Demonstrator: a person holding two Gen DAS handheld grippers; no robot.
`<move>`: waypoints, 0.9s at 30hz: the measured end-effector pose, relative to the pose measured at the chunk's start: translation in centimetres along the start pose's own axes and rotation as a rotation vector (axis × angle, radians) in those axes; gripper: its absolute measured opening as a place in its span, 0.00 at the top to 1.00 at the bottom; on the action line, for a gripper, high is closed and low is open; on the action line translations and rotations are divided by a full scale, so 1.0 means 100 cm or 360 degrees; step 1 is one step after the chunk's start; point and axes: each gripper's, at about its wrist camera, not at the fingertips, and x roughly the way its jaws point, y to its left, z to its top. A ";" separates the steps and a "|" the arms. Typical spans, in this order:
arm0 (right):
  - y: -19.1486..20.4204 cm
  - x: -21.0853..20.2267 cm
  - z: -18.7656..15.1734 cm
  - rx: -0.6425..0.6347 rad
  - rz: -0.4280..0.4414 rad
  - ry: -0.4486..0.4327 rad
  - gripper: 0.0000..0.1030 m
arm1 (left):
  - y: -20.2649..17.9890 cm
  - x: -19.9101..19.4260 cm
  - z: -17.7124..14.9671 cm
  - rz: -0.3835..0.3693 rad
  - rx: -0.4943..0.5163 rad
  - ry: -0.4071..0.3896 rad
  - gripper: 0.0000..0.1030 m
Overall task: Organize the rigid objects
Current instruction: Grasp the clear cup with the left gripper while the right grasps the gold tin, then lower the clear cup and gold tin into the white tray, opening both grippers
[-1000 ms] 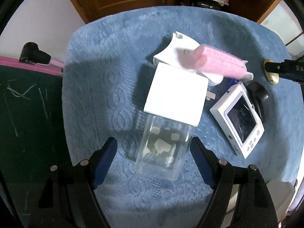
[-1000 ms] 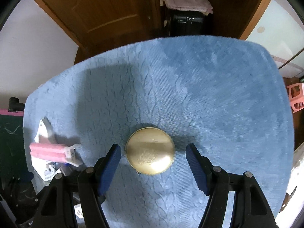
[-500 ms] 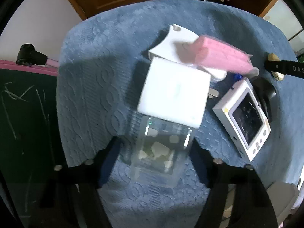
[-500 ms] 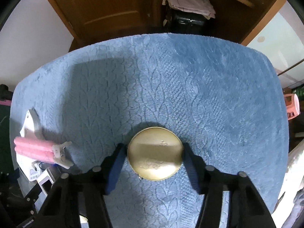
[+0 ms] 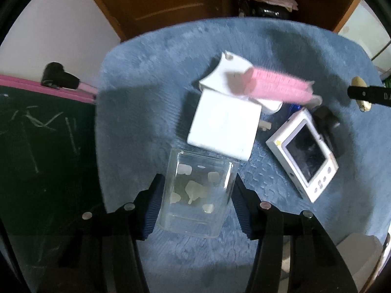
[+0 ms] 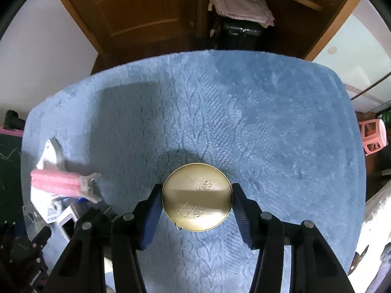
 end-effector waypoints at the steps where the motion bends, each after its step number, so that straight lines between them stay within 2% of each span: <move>1: -0.001 -0.004 0.000 0.0001 0.0006 -0.0010 0.46 | 0.000 -0.009 -0.003 0.0002 -0.0007 -0.0016 0.44; 8: -0.005 -0.064 -0.016 0.0009 0.0078 -0.0112 0.46 | -0.007 -0.076 -0.020 0.0003 0.0024 -0.0180 0.44; 10: -0.006 -0.085 -0.022 -0.0003 0.0103 -0.0159 0.46 | 0.006 -0.099 -0.028 -0.0010 0.0035 -0.0236 0.44; 14: -0.005 -0.135 -0.042 -0.0033 0.0165 -0.0264 0.46 | 0.005 -0.141 -0.045 -0.0044 0.0048 -0.0362 0.44; 20: -0.002 -0.206 -0.084 -0.0096 0.0251 -0.0434 0.46 | 0.005 -0.194 -0.076 -0.0111 0.0029 -0.0509 0.44; 27: -0.001 -0.272 -0.154 -0.0179 0.0324 -0.0579 0.46 | 0.000 -0.228 -0.117 -0.0170 0.0020 -0.0610 0.44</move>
